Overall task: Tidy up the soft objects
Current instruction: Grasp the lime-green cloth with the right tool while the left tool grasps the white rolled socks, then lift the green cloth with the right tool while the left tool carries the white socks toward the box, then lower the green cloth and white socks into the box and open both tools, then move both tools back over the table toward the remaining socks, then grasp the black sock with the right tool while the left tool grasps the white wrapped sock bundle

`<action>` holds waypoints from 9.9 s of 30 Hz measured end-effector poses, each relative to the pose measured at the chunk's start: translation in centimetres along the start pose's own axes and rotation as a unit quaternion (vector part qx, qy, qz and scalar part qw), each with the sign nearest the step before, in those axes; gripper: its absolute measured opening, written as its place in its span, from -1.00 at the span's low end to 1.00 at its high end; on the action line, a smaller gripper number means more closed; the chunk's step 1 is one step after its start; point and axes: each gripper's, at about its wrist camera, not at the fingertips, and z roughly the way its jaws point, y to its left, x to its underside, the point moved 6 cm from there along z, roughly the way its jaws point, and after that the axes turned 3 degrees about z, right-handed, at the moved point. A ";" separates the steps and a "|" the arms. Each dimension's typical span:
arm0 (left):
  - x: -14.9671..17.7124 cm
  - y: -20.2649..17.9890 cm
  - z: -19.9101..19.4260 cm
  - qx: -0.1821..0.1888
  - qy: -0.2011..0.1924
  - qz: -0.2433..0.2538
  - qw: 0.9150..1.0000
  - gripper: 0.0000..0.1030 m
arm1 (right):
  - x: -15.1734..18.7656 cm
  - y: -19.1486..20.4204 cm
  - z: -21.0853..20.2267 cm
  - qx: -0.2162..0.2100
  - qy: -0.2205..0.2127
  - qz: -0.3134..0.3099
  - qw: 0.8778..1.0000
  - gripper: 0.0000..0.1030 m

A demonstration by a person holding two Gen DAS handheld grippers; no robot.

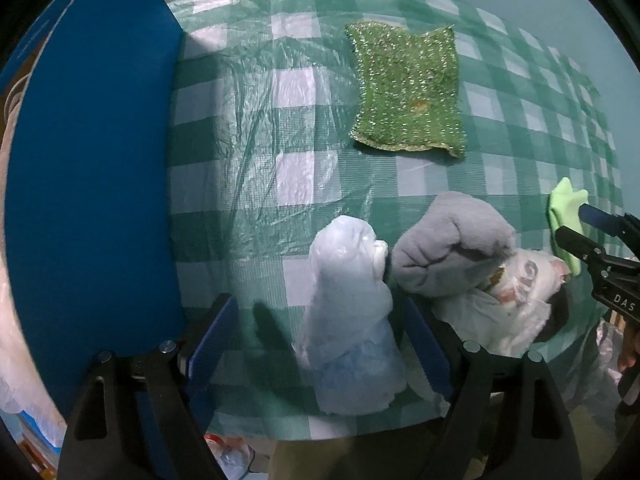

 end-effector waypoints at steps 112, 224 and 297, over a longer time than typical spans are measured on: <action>6.3 13.4 -17.3 -0.035 -0.170 -0.067 0.983 -0.23 | -8.2 24.7 -15.1 -0.118 -0.125 -0.162 0.972 -0.76; 3.0 0.6 -15.6 -0.001 -0.167 0.101 0.981 0.58 | -2.5 9.7 -14.0 -0.035 -0.088 0.019 0.995 0.23; 1.9 -13.1 -0.8 -0.024 -0.052 0.221 0.974 0.70 | 5.1 -0.8 -3.0 -0.019 -0.016 0.017 1.000 0.25</action>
